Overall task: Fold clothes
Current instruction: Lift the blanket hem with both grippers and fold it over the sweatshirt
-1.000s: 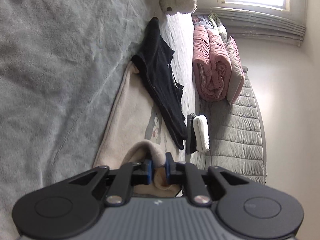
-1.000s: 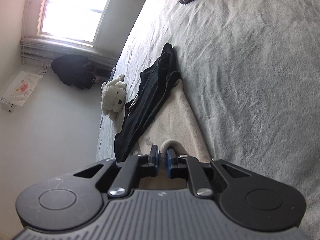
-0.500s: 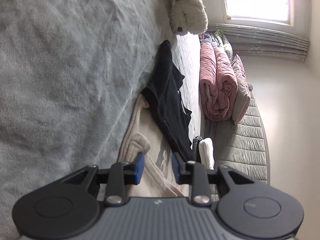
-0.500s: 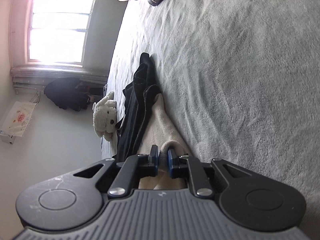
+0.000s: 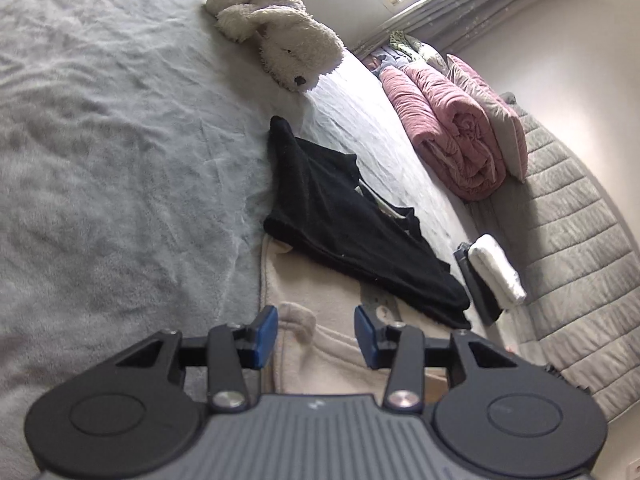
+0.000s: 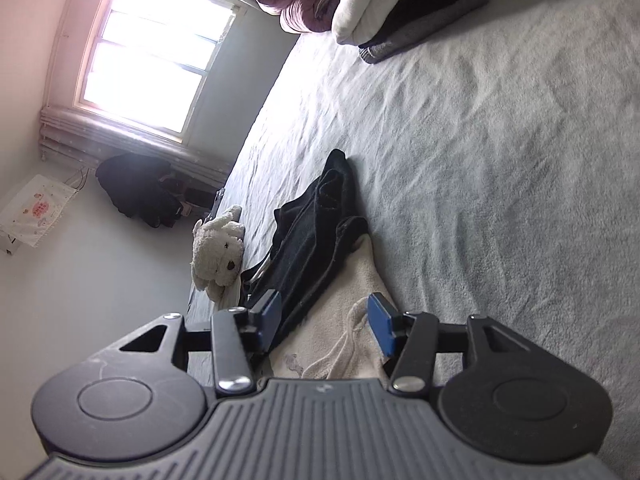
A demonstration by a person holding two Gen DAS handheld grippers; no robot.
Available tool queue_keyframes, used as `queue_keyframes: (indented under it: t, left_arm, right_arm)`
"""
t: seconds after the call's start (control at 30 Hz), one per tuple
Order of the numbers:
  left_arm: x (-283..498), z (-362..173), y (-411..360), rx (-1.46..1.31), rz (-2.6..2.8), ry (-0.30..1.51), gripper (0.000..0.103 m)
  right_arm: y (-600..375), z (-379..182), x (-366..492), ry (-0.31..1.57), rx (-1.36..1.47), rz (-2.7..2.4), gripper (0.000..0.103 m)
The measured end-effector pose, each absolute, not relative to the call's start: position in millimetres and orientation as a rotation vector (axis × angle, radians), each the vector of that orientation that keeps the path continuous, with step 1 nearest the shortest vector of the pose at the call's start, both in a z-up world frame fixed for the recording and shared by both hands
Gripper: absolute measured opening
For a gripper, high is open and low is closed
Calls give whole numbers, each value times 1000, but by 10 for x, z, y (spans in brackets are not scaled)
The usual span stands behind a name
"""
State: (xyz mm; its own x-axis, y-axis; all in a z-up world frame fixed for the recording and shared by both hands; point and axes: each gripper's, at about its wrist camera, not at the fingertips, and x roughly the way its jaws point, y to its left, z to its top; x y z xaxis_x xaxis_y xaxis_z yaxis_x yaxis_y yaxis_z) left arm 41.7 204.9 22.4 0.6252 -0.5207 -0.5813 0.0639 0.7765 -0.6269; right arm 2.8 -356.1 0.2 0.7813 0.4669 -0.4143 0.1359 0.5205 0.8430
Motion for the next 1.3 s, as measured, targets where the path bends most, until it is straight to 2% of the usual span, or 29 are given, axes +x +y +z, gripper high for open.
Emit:
queue_keyframes:
  t: [0.17, 0.37, 0.53, 0.93, 1.3]
  left_arm:
    - [346, 234, 1862, -398, -326, 806, 32]
    - [297, 251, 1681, -261, -310, 768, 19]
    - [182, 260, 1561, -156, -292, 715, 11]
    - [-199, 330, 1549, -67, -266, 565, 10]
    - [-174, 473, 1592, -133, -239, 486, 10]
  right_arm:
    - [-3313, 155, 60, 665, 716, 187, 53]
    - [-2848, 95, 124, 680, 327, 212, 44]
    - [-2644, -43, 99, 644, 139, 178, 17]
    - [-2663, 38, -260, 455, 66, 111, 15]
    - [-2568, 174, -289, 352, 31, 68, 15]
